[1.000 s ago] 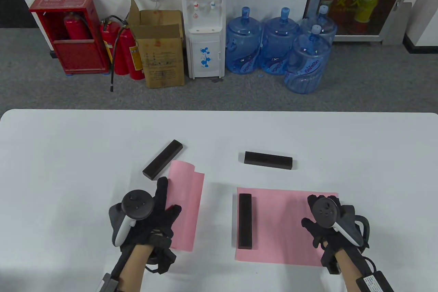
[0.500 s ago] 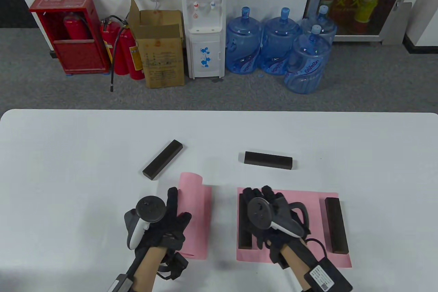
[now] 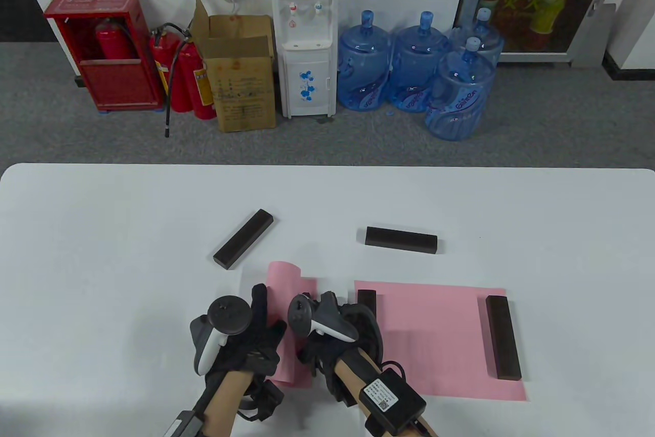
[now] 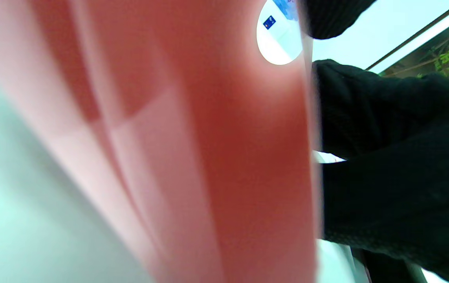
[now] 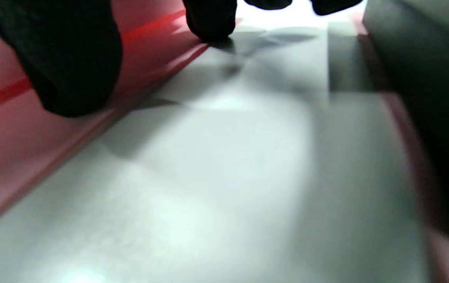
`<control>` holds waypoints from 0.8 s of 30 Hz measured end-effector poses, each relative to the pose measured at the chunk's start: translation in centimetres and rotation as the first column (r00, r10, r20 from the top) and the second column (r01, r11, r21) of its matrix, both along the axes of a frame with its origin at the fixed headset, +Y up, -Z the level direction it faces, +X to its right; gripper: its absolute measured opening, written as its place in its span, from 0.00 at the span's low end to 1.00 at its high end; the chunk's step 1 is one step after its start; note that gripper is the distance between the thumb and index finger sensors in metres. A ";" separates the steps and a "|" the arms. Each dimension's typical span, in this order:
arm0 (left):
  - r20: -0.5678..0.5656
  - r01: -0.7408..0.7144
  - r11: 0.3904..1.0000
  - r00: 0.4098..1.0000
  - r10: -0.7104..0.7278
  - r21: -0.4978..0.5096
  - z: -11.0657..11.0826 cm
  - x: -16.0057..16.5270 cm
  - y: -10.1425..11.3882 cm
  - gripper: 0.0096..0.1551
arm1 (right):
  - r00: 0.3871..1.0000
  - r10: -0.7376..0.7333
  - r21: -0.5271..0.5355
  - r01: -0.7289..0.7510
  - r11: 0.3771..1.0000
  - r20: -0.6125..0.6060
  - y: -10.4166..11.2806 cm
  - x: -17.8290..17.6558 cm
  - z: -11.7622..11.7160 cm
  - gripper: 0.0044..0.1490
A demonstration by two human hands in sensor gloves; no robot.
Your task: Unroll papers and secure with paperweights
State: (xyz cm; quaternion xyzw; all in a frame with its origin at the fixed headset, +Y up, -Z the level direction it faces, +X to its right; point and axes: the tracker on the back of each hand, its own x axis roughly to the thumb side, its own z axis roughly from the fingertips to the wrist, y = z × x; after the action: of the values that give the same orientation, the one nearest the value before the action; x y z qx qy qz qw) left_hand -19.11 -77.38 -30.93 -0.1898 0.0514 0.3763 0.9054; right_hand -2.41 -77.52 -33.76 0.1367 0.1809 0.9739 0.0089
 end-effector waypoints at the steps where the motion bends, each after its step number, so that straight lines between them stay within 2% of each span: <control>1: 0.001 0.000 1.000 1.000 0.000 -0.005 0.0 0.0 0.0 0.49 | 1.000 -0.006 0.010 0.006 1.000 -0.002 0.0 0.0 -0.1 0.69; 7: 0.078 -0.050 0.997 0.996 0.054 -0.057 0.6 0.3 0.8 0.49 | 0.999 0.038 -0.012 -0.039 0.999 -0.018 0.2 0.4 -0.1 0.67; 11: 0.153 0.090 0.993 0.983 -0.101 0.077 1.0 0.8 1.7 0.49 | 0.998 0.053 -0.008 -0.054 0.999 -0.021 0.3 0.3 -0.1 0.67; 13: 0.234 0.215 0.966 0.941 -0.244 0.141 1.0 1.3 2.1 0.48 | 0.998 0.054 -0.006 -0.054 0.999 -0.021 0.3 0.3 0.0 0.66; 16: 0.293 0.372 0.906 0.860 -0.418 0.202 1.0 1.9 2.2 0.46 | 0.999 0.037 -0.009 -0.037 0.999 -0.021 0.2 0.4 0.0 0.66; 18: 0.317 0.498 0.829 0.767 -0.558 0.256 0.9 2.1 2.3 0.42 | 1.000 0.019 -0.012 -0.019 1.000 -0.019 0.2 0.6 -0.1 0.65; 21: 0.348 0.601 0.759 0.677 -0.649 0.248 0.7 1.9 2.4 0.35 | 1.000 0.019 -0.011 -0.019 1.000 -0.019 0.2 0.6 -0.1 0.65; 24: 0.359 0.657 0.723 0.635 -0.684 0.214 0.3 1.2 2.4 0.31 | 0.999 0.026 -0.009 -0.026 1.000 -0.020 0.2 0.6 -0.1 0.65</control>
State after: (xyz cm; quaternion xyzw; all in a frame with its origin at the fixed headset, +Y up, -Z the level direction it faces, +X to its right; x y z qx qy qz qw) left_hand -17.88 -74.95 -30.59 -0.2035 -0.0865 -0.0345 0.9746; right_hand -1.83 -77.29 -33.88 0.1442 0.1873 0.9716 -0.0050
